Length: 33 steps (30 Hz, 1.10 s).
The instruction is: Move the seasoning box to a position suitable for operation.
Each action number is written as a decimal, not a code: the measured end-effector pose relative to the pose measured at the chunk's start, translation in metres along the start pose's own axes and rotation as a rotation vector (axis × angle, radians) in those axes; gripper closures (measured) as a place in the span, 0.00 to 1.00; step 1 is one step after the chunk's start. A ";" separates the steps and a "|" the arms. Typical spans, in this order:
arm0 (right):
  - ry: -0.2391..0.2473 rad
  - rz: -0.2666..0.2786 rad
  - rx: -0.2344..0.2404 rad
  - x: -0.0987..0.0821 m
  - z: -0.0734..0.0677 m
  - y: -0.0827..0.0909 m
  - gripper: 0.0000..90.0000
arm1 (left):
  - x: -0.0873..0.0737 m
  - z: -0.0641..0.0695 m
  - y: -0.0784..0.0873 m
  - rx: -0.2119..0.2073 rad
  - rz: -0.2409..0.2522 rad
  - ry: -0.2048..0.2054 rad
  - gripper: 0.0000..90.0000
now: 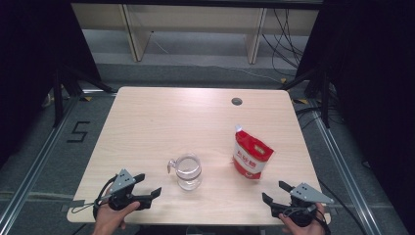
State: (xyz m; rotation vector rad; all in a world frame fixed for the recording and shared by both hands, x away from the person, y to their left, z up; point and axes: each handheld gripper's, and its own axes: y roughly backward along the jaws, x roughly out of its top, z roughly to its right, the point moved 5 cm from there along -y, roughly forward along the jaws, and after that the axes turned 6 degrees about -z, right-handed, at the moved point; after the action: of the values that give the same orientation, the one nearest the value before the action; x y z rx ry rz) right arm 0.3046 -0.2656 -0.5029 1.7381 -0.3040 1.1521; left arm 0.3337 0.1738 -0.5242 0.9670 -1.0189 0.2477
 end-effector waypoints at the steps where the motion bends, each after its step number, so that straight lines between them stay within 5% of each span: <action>1: 0.006 0.010 0.001 0.000 0.000 -0.003 0.27 | 0.000 0.000 0.000 0.006 -0.005 -0.001 0.20; 6: -0.002 0.015 0.017 0.000 -0.001 -0.002 0.27 | 0.001 -0.001 0.000 0.004 -0.010 -0.008 0.20; 9: -0.030 0.008 0.018 0.000 -0.004 -0.001 0.27 | 0.002 -0.001 -0.001 -0.010 0.001 0.027 0.19; 12: 0.010 0.016 0.008 0.000 -0.001 -0.003 0.27 | 0.003 -0.002 0.000 -0.008 0.000 0.010 0.19; 14: -0.011 0.001 0.016 0.000 -0.003 -0.002 0.27 | 0.005 -0.002 -0.001 -0.012 0.001 -0.001 0.19; 15: -0.022 0.006 0.018 0.000 -0.004 -0.002 0.27 | 0.005 0.000 -0.002 -0.005 0.006 0.026 0.18; 16: 0.013 0.009 0.019 0.001 -0.001 -0.002 0.27 | 0.006 0.000 -0.002 -0.007 0.001 0.017 0.18; 25: -0.029 0.003 0.019 -0.002 -0.002 -0.002 0.28 | 0.016 -0.001 -0.012 -0.006 0.002 -0.004 0.19; 33: 0.006 0.000 0.022 -0.002 0.001 -0.002 0.28 | 0.025 0.000 -0.024 -0.012 0.002 -0.033 0.21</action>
State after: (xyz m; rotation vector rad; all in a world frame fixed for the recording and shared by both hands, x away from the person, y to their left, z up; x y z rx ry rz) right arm 0.3051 -0.2665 -0.5056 1.7541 -0.2884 1.1642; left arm 0.3615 0.1533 -0.5175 0.9623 -1.0505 0.2277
